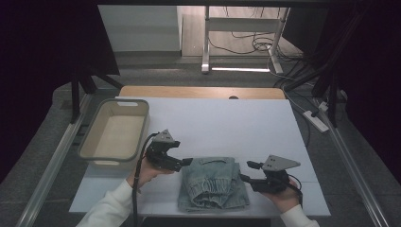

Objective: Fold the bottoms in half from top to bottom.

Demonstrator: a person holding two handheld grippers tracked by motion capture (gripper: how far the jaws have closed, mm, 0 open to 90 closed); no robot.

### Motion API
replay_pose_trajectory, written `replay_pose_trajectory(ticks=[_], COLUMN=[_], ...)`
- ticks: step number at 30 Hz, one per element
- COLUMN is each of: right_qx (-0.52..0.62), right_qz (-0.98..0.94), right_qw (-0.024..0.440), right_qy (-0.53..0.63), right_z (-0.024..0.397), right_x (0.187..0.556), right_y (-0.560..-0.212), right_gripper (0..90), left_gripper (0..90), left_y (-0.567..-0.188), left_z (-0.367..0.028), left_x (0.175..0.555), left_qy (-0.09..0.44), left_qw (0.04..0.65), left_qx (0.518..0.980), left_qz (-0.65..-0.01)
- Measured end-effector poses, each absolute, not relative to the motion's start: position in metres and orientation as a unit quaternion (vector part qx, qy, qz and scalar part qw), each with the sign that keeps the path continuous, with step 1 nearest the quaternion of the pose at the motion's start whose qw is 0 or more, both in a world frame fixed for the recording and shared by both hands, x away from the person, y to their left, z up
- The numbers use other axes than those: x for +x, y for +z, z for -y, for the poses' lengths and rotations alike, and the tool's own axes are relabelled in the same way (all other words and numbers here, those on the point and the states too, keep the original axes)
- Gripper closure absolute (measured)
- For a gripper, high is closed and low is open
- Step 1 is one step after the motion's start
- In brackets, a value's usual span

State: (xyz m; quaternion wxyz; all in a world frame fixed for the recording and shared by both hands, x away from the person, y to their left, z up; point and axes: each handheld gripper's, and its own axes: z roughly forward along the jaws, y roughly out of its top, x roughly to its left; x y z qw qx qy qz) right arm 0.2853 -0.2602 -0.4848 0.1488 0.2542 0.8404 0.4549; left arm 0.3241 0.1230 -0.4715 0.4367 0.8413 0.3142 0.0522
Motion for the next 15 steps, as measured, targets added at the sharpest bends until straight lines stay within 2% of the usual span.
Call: replay_pose_trajectory(ticks=[5, 11, 14, 15], right_qx=[0.273, 0.285, 0.282, 0.283], right_qz=[-0.833, -0.832, -0.832, -0.832], right_qw=[0.162, 0.165, 0.168, 0.167], right_qy=[0.453, 0.447, 0.447, 0.447], right_z=[0.281, 0.287, 0.286, 0.285], right_x=[0.284, 0.287, 0.287, 0.286], right_y=[-0.487, -0.490, -0.488, -0.488], right_gripper=[42.5, 41.9, 41.7, 41.7], left_gripper=[13.0, 12.9, 12.9, 13.1], left_y=[-0.469, -0.472, -0.474, -0.475], left_z=[-0.124, -0.124, -0.123, -0.122], left_x=[0.323, 0.325, 0.326, 0.327], left_qy=[0.055, 0.046, 0.038, 0.020], left_qw=[0.435, 0.438, 0.431, 0.428], left_qx=[0.840, 0.837, 0.838, 0.840], left_qz=[-0.320, -0.326, -0.333, -0.334])
